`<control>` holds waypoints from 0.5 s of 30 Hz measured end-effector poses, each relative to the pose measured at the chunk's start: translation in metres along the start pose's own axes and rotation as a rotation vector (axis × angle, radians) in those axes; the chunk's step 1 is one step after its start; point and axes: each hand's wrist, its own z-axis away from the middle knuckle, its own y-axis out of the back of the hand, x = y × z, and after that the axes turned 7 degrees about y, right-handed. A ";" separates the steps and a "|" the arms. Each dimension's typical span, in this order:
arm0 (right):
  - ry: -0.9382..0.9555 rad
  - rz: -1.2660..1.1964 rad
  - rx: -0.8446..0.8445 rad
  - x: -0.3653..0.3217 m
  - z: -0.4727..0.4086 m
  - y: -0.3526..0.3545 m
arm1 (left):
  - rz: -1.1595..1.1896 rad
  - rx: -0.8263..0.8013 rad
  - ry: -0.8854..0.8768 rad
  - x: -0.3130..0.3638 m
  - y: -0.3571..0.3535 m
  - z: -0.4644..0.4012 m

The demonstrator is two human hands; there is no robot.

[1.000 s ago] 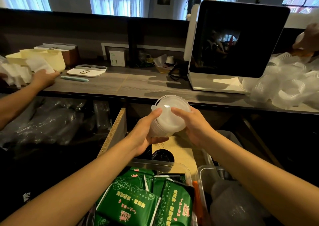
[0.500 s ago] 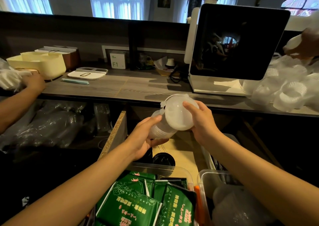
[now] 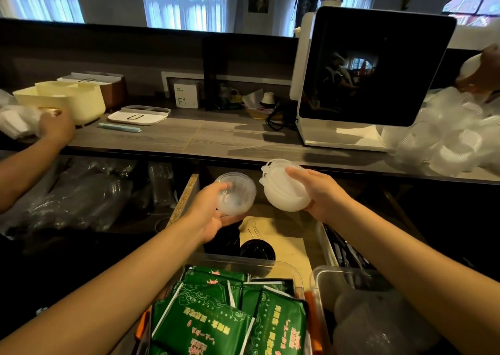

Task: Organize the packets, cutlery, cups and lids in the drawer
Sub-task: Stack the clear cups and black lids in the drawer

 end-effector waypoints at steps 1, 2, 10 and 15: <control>-0.018 0.016 0.027 0.003 -0.006 0.002 | 0.007 0.021 0.001 0.002 0.002 -0.002; -0.049 0.042 0.047 0.006 -0.012 0.005 | -0.002 0.040 -0.003 0.004 0.004 -0.005; -0.280 0.267 0.107 0.040 -0.052 -0.003 | -0.475 0.148 0.001 0.010 0.009 -0.053; -0.262 0.349 0.130 0.052 -0.077 0.000 | -0.716 0.151 -0.067 -0.006 -0.010 -0.100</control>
